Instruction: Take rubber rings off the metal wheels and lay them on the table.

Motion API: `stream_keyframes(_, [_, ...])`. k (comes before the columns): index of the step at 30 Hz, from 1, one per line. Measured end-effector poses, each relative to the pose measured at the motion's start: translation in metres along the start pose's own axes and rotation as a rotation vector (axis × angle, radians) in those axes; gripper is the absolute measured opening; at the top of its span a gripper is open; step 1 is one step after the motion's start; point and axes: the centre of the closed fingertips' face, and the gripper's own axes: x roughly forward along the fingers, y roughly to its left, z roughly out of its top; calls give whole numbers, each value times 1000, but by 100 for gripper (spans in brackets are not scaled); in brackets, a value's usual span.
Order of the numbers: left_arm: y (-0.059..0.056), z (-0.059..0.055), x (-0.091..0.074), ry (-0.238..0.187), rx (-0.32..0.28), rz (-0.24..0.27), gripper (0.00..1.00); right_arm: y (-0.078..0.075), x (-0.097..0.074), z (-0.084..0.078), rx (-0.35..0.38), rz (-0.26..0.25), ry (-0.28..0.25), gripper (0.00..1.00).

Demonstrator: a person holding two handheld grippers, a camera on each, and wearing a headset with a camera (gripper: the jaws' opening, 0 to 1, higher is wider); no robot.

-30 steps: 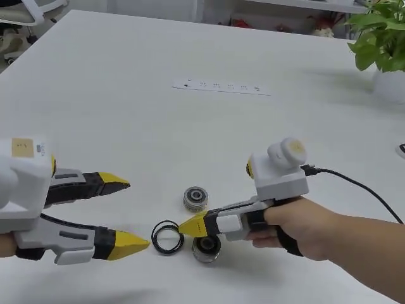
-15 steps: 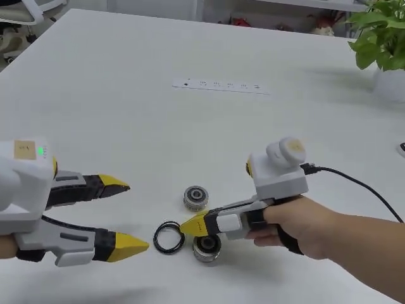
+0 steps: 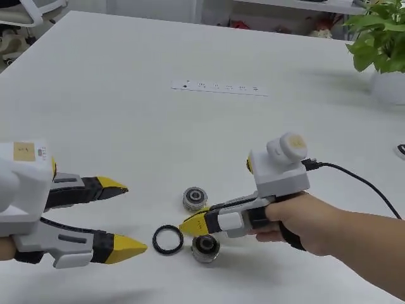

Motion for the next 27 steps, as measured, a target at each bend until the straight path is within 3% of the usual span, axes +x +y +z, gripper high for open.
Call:
stream_keyframes(11, [3, 11, -6, -13, 13, 10, 61, 8, -21, 16, -76, -31, -48, 23])
stream_keyframes(15, [3, 18, -9, -28, 14, 16, 61, 10, -34, 22, -142, -69, -66, 28])
stream_keyframes(19, [4, 26, -14, -45, 12, 25, 62, 13, -48, 29, -188, -107, -103, 41])
stream_keyframes(27, [8, 38, -23, -70, 22, 50, 64, 18, -73, 30, -282, -186, -128, 55])
